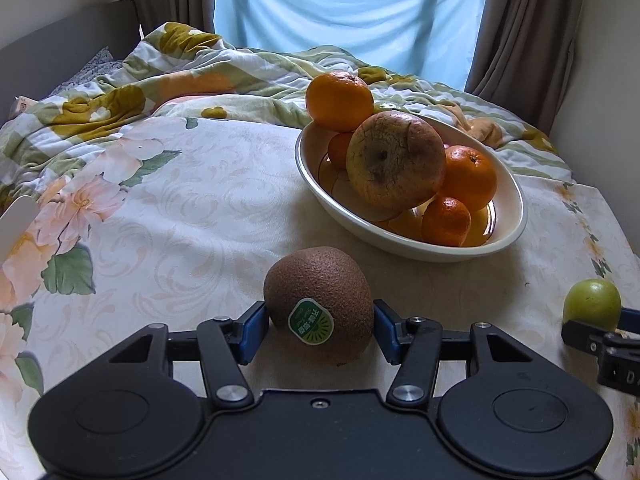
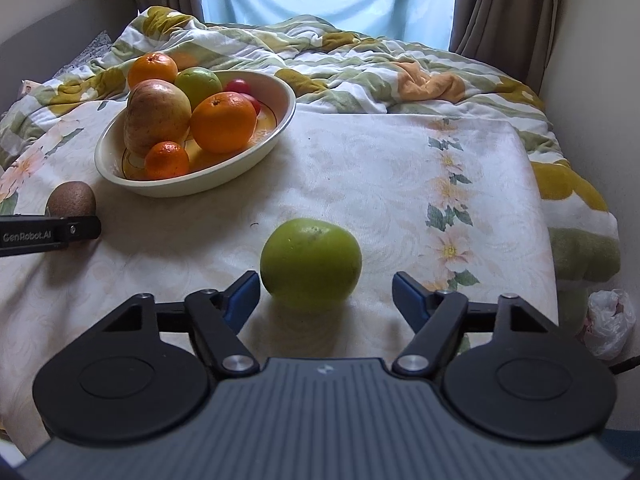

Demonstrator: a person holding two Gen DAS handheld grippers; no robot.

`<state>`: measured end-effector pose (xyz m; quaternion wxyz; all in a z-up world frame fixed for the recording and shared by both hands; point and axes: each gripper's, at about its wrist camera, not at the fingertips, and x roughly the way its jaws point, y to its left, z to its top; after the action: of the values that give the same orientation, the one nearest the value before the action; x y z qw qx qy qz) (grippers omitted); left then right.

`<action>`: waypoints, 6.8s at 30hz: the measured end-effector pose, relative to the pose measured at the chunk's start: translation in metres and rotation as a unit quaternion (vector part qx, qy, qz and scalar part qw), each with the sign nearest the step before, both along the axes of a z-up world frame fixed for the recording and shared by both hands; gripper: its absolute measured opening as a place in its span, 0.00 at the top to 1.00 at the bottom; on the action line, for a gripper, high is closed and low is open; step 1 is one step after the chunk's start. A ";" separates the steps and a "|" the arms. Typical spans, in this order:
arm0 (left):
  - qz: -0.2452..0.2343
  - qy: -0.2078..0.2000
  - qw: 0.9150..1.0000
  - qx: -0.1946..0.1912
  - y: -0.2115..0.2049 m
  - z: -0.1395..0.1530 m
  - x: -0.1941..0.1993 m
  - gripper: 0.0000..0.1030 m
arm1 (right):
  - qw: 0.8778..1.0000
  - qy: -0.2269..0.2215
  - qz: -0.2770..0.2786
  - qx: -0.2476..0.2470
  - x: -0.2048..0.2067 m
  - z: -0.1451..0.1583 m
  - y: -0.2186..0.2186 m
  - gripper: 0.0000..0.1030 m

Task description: Organize fruits

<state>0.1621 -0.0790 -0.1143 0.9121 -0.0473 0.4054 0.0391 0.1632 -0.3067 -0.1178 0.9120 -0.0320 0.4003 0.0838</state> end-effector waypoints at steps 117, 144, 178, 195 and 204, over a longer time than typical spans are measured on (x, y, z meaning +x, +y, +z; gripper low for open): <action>-0.095 -0.026 0.995 -0.014 0.012 0.108 0.051 0.00 | 0.998 0.026 0.024 0.057 0.114 0.091 0.033 0.33; -0.082 -0.035 0.996 -0.025 0.016 0.109 0.000 0.00 | 0.996 0.011 0.056 0.065 0.080 0.069 0.060 0.02; -0.088 -0.070 0.994 0.009 0.038 0.176 -0.152 0.00 | 0.997 -0.048 -0.051 0.020 -0.151 0.192 0.025 0.00; -0.131 -0.082 0.988 0.010 0.053 0.169 -0.166 0.00 | 0.992 -0.035 -0.120 0.021 -0.190 0.169 0.042 0.00; -0.132 -0.085 0.988 0.012 0.056 0.169 -0.168 0.00 | 0.992 -0.037 -0.120 0.019 -0.191 0.171 0.044 0.00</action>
<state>-0.0063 -0.0233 0.0548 0.9410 0.0145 0.3284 -0.0804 -0.0283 -0.2630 0.0531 0.9302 0.0307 0.3652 -0.0195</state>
